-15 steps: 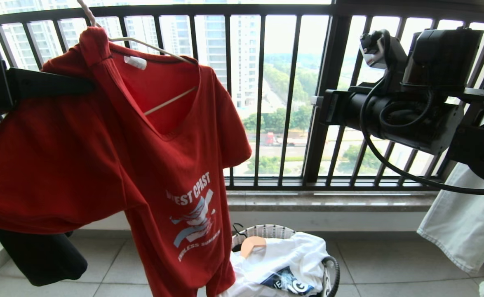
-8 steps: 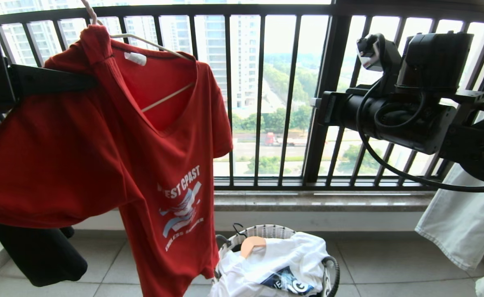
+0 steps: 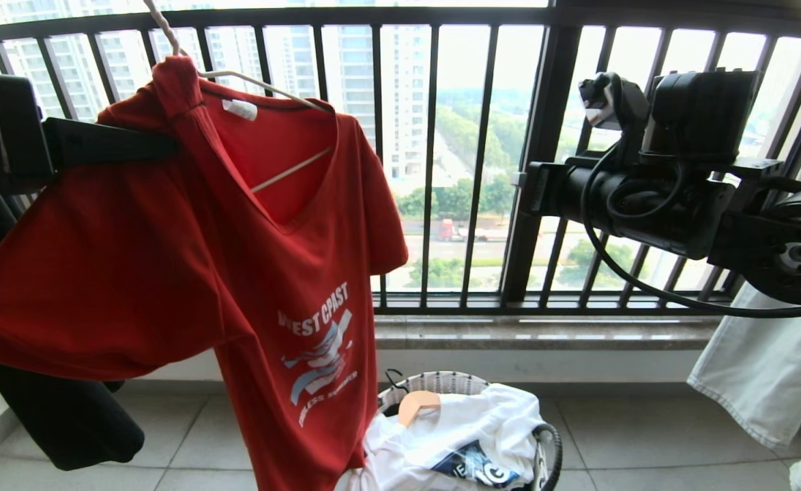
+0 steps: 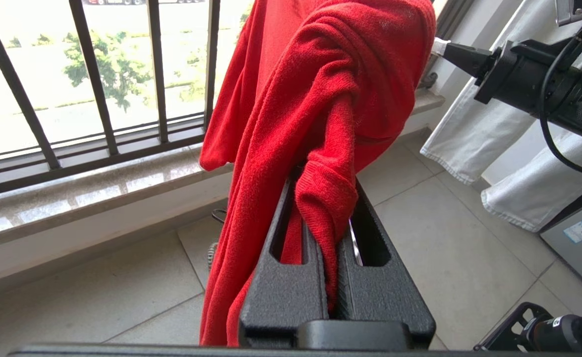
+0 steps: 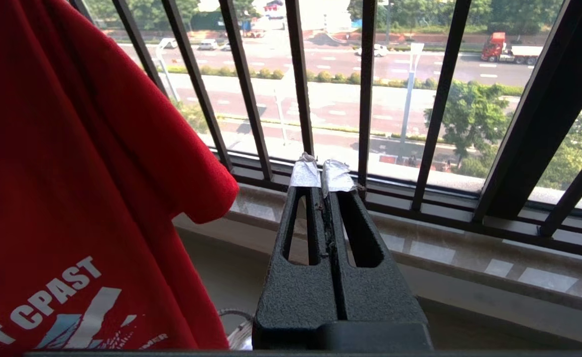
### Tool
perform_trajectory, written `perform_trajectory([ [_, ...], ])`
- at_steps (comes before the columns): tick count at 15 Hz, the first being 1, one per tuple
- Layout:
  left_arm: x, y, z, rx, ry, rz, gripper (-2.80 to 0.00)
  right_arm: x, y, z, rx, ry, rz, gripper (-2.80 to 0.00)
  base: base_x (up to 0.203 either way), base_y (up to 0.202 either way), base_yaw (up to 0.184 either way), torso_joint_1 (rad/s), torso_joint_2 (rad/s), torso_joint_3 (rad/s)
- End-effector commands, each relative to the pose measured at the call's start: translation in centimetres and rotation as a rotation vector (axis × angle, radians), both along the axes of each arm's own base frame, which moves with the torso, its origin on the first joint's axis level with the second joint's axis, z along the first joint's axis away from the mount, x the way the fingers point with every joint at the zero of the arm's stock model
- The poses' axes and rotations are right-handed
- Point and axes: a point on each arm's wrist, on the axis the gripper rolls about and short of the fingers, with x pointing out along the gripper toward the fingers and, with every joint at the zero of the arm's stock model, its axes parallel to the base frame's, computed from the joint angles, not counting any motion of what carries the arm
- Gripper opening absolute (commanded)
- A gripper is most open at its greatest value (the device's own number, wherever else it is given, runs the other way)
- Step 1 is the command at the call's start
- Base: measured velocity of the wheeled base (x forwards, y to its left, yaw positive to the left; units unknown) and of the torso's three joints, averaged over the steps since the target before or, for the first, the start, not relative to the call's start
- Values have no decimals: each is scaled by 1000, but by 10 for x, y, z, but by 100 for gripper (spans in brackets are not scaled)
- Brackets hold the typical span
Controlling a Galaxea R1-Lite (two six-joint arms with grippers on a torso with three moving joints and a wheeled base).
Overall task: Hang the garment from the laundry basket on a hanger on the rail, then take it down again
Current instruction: Hang the clothes rack on the clothesline
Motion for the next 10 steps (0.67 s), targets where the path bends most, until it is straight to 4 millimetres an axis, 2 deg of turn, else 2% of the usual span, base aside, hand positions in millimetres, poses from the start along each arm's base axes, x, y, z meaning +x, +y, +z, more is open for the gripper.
perform_trajectory([
  [1,2,0,-2,0,10,-3,-280,3,-1,-3,-2,8,-5,-280,0,0,0,0,0,0],
  [10,1,0,-2,2,8,-6,-280,1,-3,-2,-1,1,-10,-280,0,0,0,0,-9,-7],
])
